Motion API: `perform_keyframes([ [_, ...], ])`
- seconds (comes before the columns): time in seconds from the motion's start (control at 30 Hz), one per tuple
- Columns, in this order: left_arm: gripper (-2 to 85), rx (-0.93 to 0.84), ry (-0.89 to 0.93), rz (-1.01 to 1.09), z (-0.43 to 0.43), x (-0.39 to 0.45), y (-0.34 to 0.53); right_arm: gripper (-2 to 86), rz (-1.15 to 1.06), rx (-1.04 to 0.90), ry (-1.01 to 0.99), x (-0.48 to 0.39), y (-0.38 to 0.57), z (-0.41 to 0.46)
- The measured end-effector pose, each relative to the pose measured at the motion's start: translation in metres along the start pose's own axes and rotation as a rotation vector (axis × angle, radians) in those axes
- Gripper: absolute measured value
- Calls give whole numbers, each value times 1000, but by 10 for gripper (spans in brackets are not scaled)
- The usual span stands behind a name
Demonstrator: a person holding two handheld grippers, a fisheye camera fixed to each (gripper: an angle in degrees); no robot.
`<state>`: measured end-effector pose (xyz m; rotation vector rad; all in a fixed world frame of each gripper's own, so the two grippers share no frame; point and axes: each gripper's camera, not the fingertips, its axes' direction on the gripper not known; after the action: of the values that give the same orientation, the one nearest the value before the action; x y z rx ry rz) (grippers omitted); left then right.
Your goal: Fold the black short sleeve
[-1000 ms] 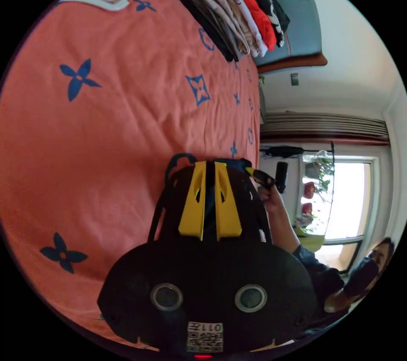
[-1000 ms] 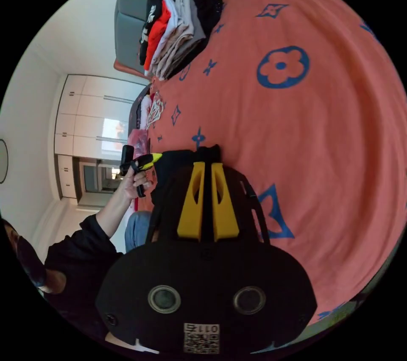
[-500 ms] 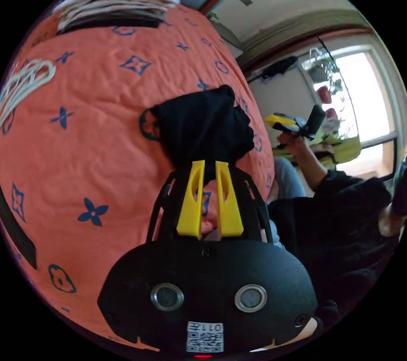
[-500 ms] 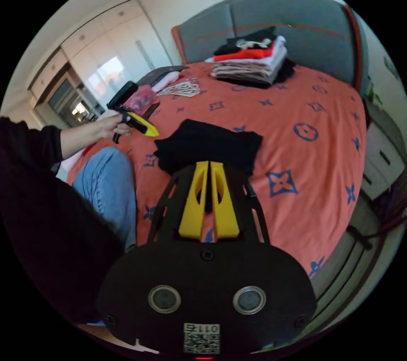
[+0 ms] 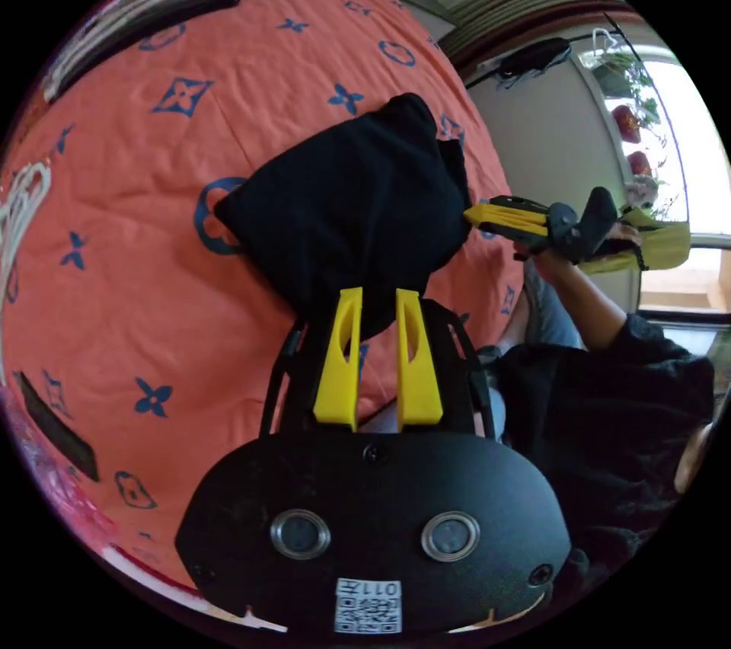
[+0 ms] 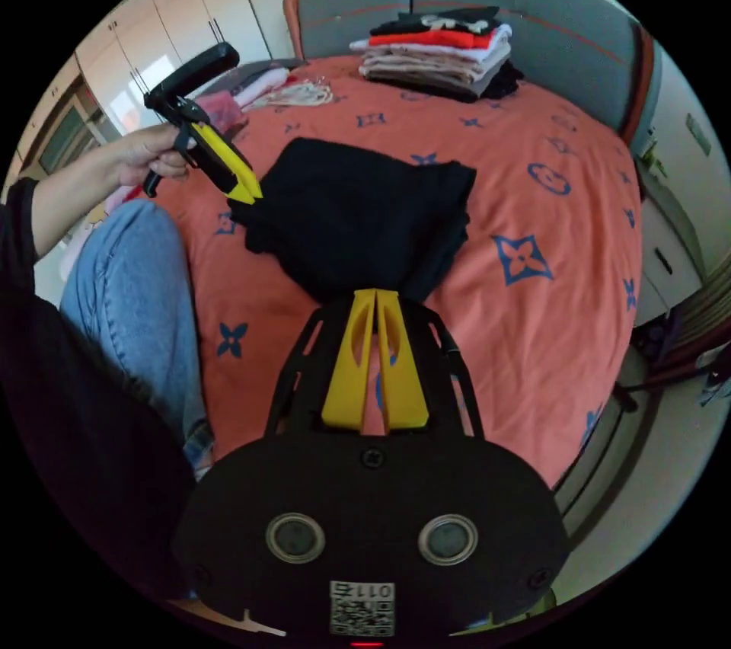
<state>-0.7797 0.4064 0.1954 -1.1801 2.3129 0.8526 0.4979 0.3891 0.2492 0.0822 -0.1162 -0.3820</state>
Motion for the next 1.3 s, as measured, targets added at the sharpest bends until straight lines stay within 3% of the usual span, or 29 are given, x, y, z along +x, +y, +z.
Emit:
perform_keyframes([
  [0.1, 53, 29, -216, 193, 4, 41, 31, 85, -159, 59, 191, -50, 7, -21],
  [0.2, 62, -22, -646, 500, 50, 105, 70, 135, -403, 38, 459, -113, 24, -10],
  [0.27, 74, 46, -976, 702, 105, 146, 102, 140, -581, -10, 647, -161, 32, 16],
  [0.37, 102, 37, -1190, 879, 173, 171, 125, 141, -708, -41, 772, -198, 33, 42],
  [0.63, 170, -157, -1130, 837, 262, 166, 142, 131, -771, -62, 771, -251, 25, 63],
  [0.77, 187, -165, -1213, 816, 300, 164, 140, 136, -776, -80, 832, -264, -7, 78],
  [0.9, 167, -136, -1133, 729, 307, 160, 140, 125, -773, -109, 805, -267, -33, 88],
  [0.97, 152, -21, -1191, 747, 310, 167, 154, 116, -786, -109, 781, -270, -40, 89],
  [1.03, 147, -23, -1269, 788, 328, 171, 162, 111, -784, -104, 783, -274, -45, 88],
  [1.17, 145, -140, -1335, 840, 369, 168, 159, 99, -693, -144, 683, -271, -78, 79],
  [1.3, 152, -83, -1312, 781, 366, 173, 163, 87, -565, -198, 498, -255, -119, 59],
])
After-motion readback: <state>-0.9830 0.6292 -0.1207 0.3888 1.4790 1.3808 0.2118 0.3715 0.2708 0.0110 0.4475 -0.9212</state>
